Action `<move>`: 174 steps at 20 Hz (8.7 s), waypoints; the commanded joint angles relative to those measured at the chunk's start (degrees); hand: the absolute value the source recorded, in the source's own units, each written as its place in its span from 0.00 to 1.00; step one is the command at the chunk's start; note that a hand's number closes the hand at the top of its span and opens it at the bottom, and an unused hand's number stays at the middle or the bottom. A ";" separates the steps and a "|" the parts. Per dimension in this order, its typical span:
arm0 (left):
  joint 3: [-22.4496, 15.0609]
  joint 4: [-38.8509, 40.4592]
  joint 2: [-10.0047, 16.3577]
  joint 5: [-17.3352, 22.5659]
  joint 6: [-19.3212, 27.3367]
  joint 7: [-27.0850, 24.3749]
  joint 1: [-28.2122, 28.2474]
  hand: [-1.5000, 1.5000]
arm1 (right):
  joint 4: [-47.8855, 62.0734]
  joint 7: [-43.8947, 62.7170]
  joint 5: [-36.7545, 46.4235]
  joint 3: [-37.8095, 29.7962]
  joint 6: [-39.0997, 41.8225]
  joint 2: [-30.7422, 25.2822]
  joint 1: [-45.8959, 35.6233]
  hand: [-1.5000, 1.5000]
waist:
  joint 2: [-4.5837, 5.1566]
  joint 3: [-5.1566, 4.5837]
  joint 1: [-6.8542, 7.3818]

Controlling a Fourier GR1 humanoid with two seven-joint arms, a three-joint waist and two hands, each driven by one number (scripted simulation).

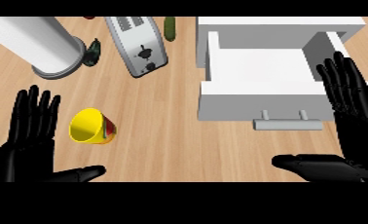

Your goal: Pick up the cup, place it into the drawer and close the drawer

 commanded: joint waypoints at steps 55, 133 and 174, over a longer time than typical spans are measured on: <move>20.69 100.97 12.23 0.63 -13.03 -60.86 -31.31 0.00 | 5.75 -2.13 0.33 -3.26 4.93 2.27 -3.45 0.00 | 0.32 -0.14 -0.89; -9.97 74.09 -0.58 10.22 12.24 -12.33 -80.49 1.00 | 13.32 -8.24 -0.97 -8.80 8.42 -0.14 -3.93 0.00 | 0.34 0.07 -1.65; -38.04 81.37 -0.58 29.76 27.24 -19.97 -83.44 0.00 | 6.87 0.56 -17.97 -12.37 21.48 -8.13 -6.25 1.00 | 0.30 0.05 -2.37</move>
